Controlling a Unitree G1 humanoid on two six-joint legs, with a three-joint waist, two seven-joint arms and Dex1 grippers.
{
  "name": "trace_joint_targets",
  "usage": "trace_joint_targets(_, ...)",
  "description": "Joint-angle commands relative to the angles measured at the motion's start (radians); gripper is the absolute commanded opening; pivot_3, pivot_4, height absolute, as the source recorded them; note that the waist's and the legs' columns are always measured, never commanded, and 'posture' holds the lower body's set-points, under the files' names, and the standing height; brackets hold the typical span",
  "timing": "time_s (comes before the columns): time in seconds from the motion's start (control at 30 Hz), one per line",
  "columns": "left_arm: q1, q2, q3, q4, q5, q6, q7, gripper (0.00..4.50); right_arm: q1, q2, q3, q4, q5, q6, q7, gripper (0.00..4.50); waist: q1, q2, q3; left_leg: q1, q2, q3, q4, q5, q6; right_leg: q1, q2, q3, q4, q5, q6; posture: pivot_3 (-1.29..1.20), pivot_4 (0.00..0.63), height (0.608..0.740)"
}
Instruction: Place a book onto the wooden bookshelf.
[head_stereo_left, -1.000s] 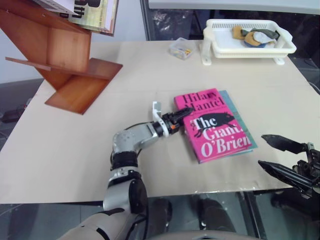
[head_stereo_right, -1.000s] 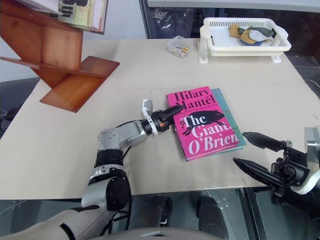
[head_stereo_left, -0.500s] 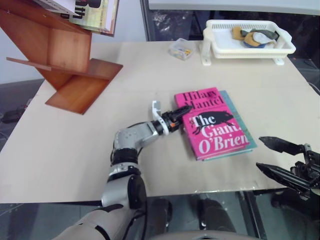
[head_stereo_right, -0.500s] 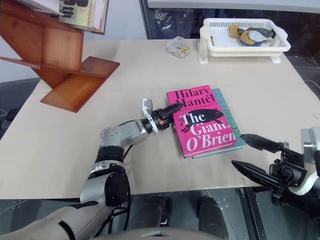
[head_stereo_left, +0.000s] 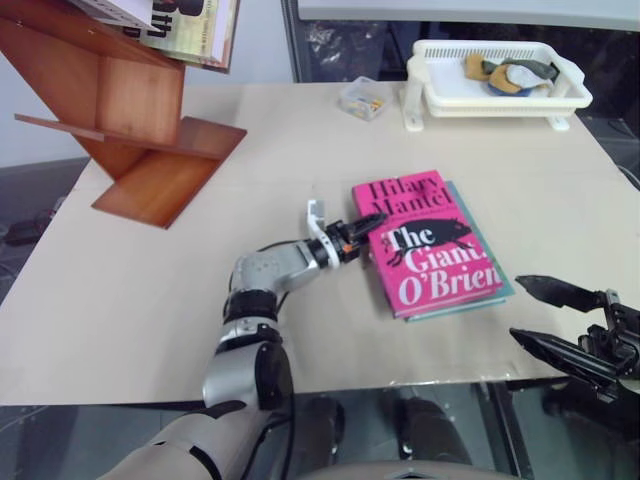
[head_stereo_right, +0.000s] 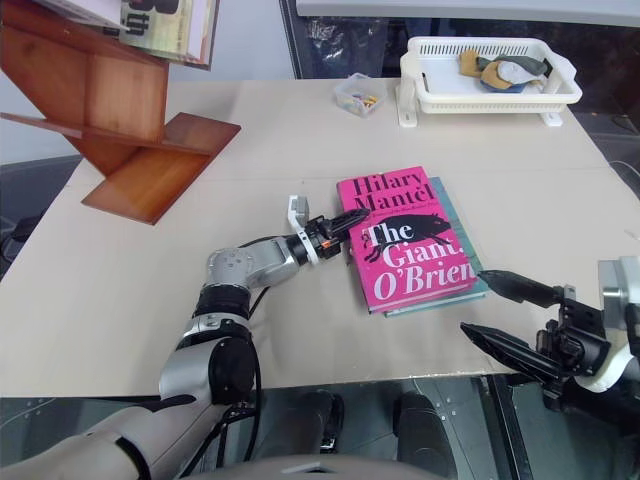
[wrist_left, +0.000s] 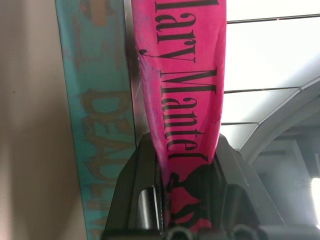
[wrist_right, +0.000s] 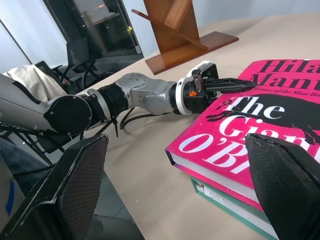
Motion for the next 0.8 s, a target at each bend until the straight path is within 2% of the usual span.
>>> trace_joint_targets(0.03, -0.008, -0.001, 0.012, 0.008, -0.009, 0.011, -0.02, 0.91, 0.0, -0.011, -0.021, -0.024, 0.01, -0.019, 0.011, 4.5, 0.0, 0.0, 0.0, 0.0, 0.0, 0.0, 0.0, 0.0, 0.0, 0.0, 0.0, 0.0, 0.0, 0.0, 0.0, 0.0, 0.15, 0.74)
trace_joint_targets(0.33, -0.056, 0.04, 0.043, -0.077, 0.0, -0.118, -0.025, 0.91, -0.018, -0.017, -0.008, -0.006, 0.003, -0.023, 0.019, 4.5, -0.004, -0.001, 0.001, 0.0, 0.001, 0.0, 0.0, 0.0, 0.0, -0.001, -0.001, 0.001, 0.0, 0.0, 0.0, 0.0, 0.15, 0.74)
trace_joint_targets(0.57, -0.087, 0.069, -0.017, -0.167, 0.078, -0.286, -0.079, 0.91, -0.031, -0.026, -0.02, 0.017, 0.025, -0.018, 0.047, 4.5, -0.002, -0.002, 0.001, -0.002, 0.0, 0.0, 0.0, 0.0, -0.001, -0.001, -0.001, 0.001, -0.001, 0.0, 0.0, 0.0, 0.15, 0.74)
trace_joint_targets(0.8, -0.101, 0.138, -0.208, -0.293, 0.287, -0.514, -0.198, 0.91, -0.049, -0.052, -0.018, 0.107, -0.017, -0.036, 0.131, 4.5, -0.002, -0.003, 0.002, -0.002, 0.0, 0.0, 0.0, 0.0, -0.001, -0.001, -0.001, 0.0, -0.002, 0.0, 0.0, 0.0, 0.15, 0.74)
